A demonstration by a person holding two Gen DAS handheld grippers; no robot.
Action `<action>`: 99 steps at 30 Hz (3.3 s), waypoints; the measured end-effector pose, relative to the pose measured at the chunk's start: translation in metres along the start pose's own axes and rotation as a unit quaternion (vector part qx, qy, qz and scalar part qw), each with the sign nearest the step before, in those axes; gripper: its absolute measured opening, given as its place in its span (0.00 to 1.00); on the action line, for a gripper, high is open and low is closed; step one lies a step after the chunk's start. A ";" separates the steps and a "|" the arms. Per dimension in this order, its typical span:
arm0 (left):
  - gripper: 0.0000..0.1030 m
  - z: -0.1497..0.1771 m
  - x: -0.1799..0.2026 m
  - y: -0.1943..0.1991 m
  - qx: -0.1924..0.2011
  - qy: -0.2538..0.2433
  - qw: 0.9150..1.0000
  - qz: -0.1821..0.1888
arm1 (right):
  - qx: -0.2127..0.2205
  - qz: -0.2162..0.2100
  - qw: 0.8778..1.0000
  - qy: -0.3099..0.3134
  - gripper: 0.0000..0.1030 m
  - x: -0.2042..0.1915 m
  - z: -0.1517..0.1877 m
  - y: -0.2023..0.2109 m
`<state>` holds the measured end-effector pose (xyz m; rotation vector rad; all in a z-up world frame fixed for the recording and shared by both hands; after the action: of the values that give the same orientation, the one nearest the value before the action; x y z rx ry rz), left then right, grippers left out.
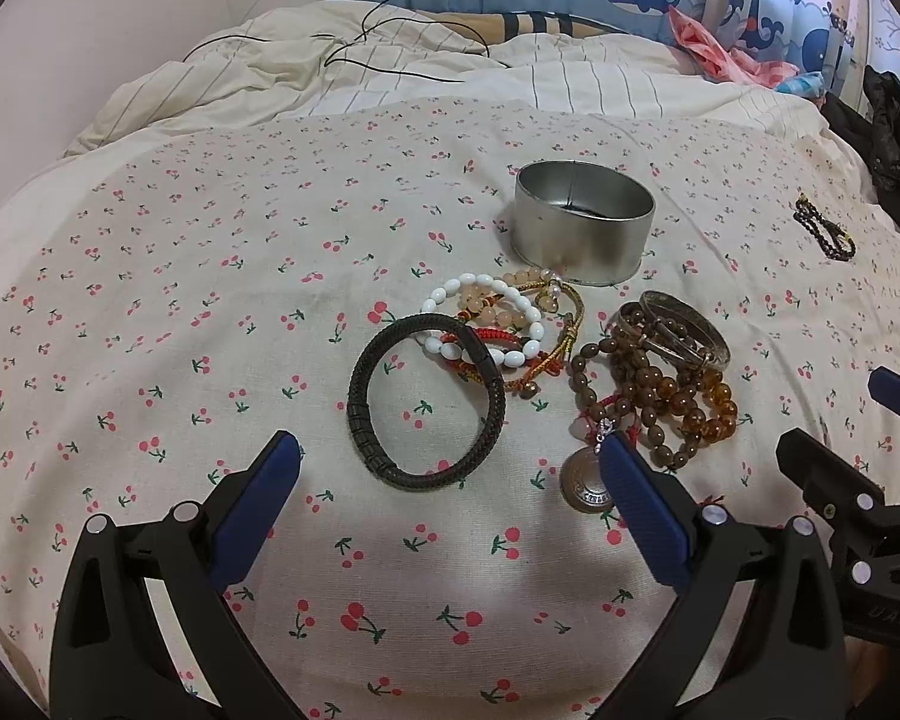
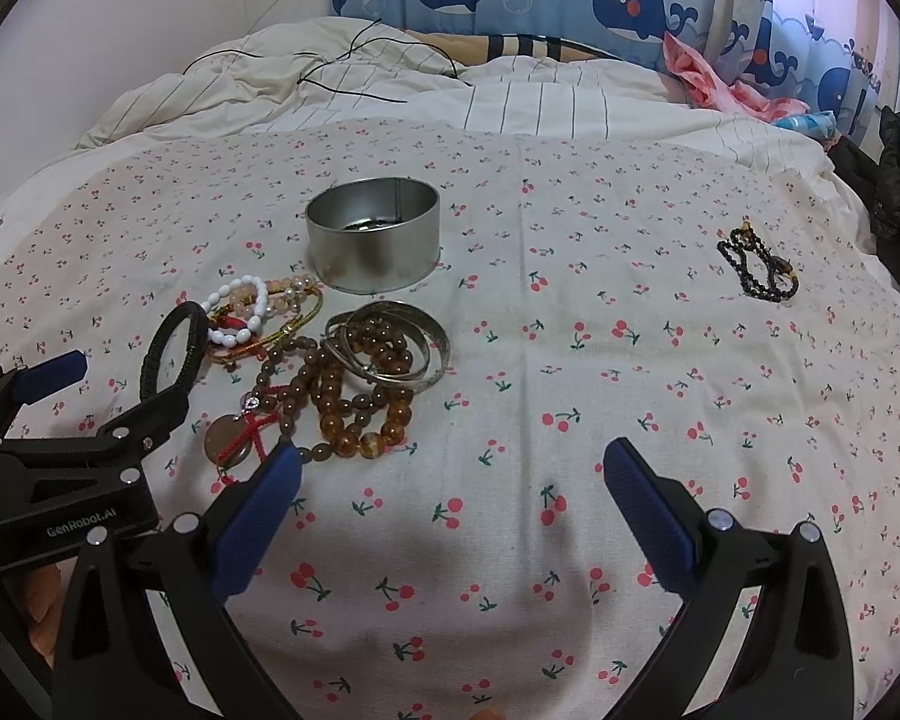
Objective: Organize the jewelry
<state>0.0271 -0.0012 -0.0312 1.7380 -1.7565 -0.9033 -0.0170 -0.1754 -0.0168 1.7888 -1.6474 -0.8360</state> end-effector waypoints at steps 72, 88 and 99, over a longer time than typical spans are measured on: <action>0.08 -0.008 -0.002 -0.064 -0.130 -0.011 0.959 0.251 | -0.111 -0.326 0.932 0.115 0.20 -0.021 -0.046 -0.086; 0.07 -0.018 -0.008 -0.046 -0.110 0.028 0.946 0.304 | -0.095 -0.369 0.924 0.005 0.04 0.004 -0.059 -0.088; 0.07 -0.042 -0.018 -0.013 -0.057 0.084 0.906 0.411 | -0.037 -0.465 0.879 -0.093 0.04 0.039 -0.086 -0.050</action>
<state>0.0682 0.0122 -0.0113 0.8060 -1.9917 -0.4432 0.0828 -0.2104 -0.0018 2.5089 -0.7361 -1.4749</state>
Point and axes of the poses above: each gripper's, at about its wrist camera, not at the fingertips, and y roughly against the way its jaws point, x to its right, z to its underside, the point moved 4 cm from there along -y, roughly the way its jaws point, and after that the axes turned 2 degrees about -z, right-handed, at the moved point
